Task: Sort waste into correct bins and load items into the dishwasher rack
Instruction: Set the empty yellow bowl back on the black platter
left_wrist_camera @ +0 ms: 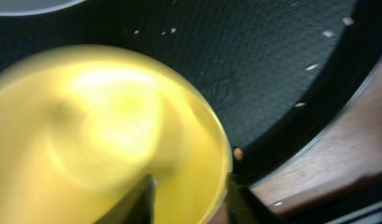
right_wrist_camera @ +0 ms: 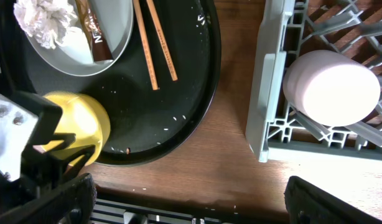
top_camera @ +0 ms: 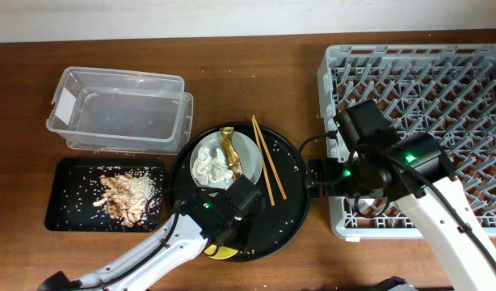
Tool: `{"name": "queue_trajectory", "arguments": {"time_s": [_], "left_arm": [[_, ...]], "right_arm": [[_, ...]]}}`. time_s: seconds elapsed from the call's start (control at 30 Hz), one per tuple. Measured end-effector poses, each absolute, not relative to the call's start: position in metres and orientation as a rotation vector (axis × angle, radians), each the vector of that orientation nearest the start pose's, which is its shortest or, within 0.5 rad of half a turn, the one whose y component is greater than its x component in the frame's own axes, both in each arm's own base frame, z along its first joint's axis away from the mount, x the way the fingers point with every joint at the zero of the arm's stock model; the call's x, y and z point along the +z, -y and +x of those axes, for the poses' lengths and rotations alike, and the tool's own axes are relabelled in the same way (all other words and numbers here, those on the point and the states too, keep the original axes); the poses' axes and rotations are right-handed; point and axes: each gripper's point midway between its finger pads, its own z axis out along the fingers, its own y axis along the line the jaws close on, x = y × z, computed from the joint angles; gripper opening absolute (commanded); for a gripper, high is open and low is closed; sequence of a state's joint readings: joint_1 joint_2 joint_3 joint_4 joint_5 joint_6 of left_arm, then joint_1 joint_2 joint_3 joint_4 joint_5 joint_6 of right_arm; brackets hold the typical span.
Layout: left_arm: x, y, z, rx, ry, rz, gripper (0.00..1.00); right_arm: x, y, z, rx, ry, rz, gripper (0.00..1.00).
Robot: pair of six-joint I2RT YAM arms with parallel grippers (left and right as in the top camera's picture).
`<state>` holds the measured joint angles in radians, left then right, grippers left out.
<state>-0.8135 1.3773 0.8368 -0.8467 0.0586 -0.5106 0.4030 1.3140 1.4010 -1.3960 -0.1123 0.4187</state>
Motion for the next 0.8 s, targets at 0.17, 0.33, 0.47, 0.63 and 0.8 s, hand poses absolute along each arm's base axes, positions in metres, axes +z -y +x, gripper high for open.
{"name": "queue_trajectory", "arguments": {"time_s": [0.17,0.33,0.47,0.63,0.8], "left_arm": [[0.094,0.189,0.186,-0.163,-2.956,0.413,0.75],[0.128,0.172,0.25,-0.097,-2.774,0.242,0.76],[0.107,0.145,0.303,0.009,-2.729,0.131,0.83],[0.059,0.136,0.331,0.101,-2.773,0.167,0.83],[0.03,0.141,0.341,0.127,-2.791,0.222,0.7]], "right_arm": [[0.213,-0.117,0.227,0.298,-2.933,0.002,0.98],[0.213,-0.116,0.227,0.294,-2.932,0.003,0.98],[0.213,-0.116,0.227,0.293,-2.932,0.003,0.98],[0.213,-0.116,0.227,0.293,-2.932,0.003,0.98],[0.213,-0.116,0.227,0.293,-2.932,0.003,0.98]]}}
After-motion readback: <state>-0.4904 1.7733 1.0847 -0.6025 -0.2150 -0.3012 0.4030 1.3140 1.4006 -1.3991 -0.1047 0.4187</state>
